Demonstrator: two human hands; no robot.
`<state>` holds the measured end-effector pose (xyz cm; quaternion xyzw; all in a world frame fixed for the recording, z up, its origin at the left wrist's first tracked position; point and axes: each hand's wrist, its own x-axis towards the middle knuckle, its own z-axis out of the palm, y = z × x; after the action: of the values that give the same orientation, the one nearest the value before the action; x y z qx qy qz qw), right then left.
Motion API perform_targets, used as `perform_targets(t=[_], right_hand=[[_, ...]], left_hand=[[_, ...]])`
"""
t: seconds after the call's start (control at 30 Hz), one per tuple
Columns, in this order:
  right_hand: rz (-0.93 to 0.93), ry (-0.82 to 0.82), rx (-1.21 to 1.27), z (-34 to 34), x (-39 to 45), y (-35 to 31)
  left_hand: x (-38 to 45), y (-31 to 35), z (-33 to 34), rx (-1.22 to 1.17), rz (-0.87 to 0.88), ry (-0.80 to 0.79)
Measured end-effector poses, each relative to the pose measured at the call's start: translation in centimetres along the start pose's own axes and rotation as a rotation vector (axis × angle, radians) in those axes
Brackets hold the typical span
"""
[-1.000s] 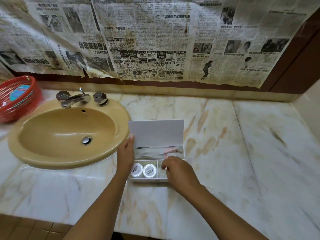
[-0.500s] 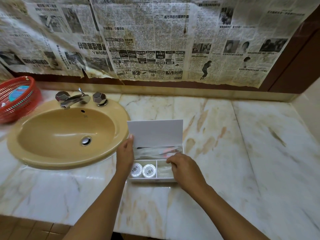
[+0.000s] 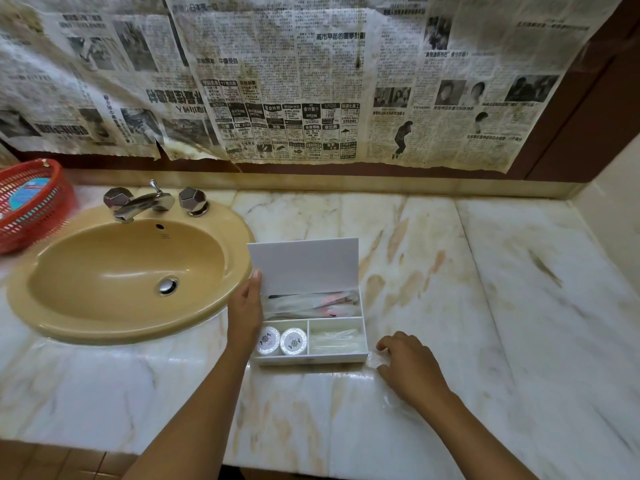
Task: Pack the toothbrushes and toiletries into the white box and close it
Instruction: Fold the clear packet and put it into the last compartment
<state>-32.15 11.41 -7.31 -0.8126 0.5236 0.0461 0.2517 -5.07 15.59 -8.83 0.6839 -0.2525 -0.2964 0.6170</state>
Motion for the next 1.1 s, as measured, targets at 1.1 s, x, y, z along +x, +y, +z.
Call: perform_targets(t=[1.1], right_hand=[[-0.377, 0.386, 0.163, -0.8, 1.1, -7.7]], left_hand=[[0.0, 0.1, 0.0, 0.001, -0.016, 0.006]])
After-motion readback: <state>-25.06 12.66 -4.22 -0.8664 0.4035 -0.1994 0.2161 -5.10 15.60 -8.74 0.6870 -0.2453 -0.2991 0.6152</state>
